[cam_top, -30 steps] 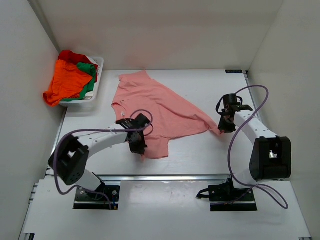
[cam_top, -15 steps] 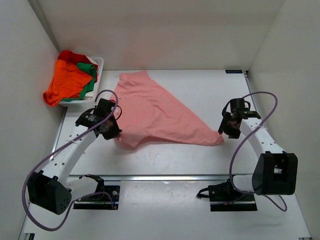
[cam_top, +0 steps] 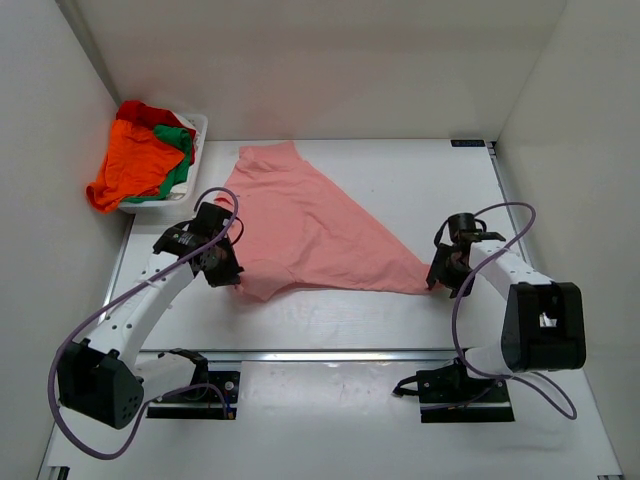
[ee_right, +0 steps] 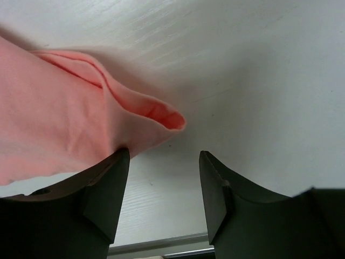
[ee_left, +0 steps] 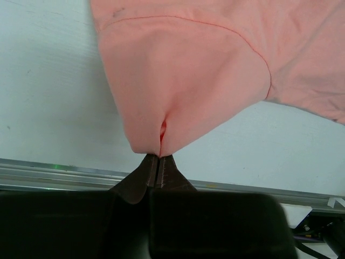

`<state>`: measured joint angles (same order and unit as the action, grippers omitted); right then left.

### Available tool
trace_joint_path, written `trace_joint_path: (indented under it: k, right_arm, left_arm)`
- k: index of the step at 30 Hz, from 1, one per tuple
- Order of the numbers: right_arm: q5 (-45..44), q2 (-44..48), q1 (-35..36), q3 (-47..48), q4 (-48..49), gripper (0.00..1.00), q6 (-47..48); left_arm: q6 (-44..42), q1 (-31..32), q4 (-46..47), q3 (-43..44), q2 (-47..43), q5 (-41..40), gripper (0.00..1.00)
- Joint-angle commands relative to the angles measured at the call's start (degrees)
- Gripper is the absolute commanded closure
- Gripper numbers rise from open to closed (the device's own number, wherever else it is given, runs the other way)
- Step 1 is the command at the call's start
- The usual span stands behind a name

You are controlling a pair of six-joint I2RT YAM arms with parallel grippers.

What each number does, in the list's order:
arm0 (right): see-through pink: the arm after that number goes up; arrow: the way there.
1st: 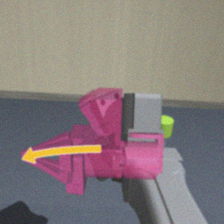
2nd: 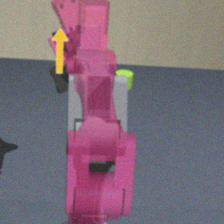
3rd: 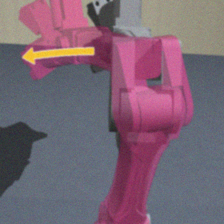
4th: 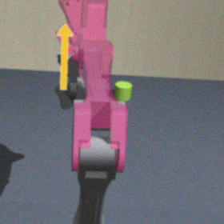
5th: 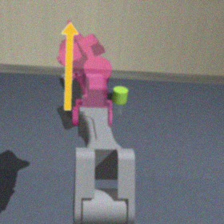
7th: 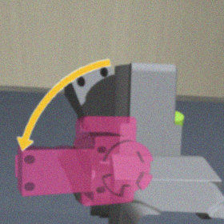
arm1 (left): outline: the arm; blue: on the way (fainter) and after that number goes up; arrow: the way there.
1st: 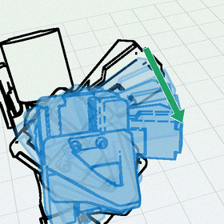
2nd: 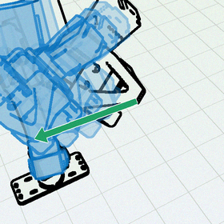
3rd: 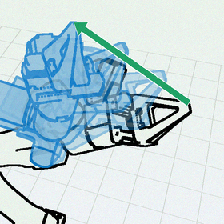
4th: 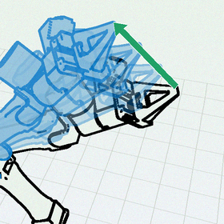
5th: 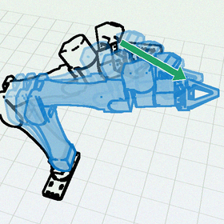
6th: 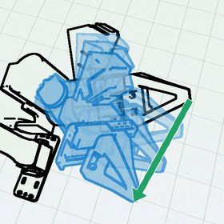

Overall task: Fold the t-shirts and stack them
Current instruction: Flatten out the tshirt

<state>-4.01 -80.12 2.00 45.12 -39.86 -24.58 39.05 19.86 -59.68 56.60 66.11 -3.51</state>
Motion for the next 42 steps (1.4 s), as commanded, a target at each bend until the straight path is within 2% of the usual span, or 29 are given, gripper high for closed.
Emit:
trace_joint_path:
  k: [1,5,9,17,20,23,27,35,42]
  right_arm:
    - [1.5,-1.5,-1.9,-1.0,4.4,0.48,1.0]
    - [2.8,-3.8,-3.5,-1.1,7.4,0.49,2.6]
    - [7.1,-5.8,-4.5,-0.7,11.5,0.56,3.7]
    - [11.8,-7.1,-7.4,0.2,16.6,0.53,7.1]
    - [10.4,-8.1,-6.6,0.4,16.2,0.53,7.4]
    - [10.0,-6.5,-5.8,-1.3,19.3,0.54,6.6]
    - [13.9,-2.2,-7.4,-6.2,25.3,0.52,2.6]
    - [20.8,0.1,-11.4,-11.0,33.9,0.53,-1.7]
    - [21.6,-2.6,-11.4,-11.4,35.0,0.58,-2.5]
  left_arm:
    - [-1.4,-0.3,1.0,-0.2,-1.2,1.6,1.00]
    - [-1.3,-0.9,1.7,-0.7,-1.7,2.3,1.00]
    - [-1.6,-1.3,1.6,-0.4,-1.5,2.2,1.00]
    - [-2.1,-1.4,1.6,-1.2,-1.9,2.5,1.00]
    - [-2.0,-1.5,1.6,-0.9,-2.1,2.5,1.00]
    - [-2.0,-1.5,1.6,-0.9,-2.5,2.5,1.00]
    - [-2.0,-1.7,1.0,-1.4,-2.7,2.6,1.00]
    - [-1.8,-1.7,1.5,-1.6,-2.8,2.6,1.00]
    - [-1.9,-1.4,1.2,-1.9,-3.1,2.6,1.00]
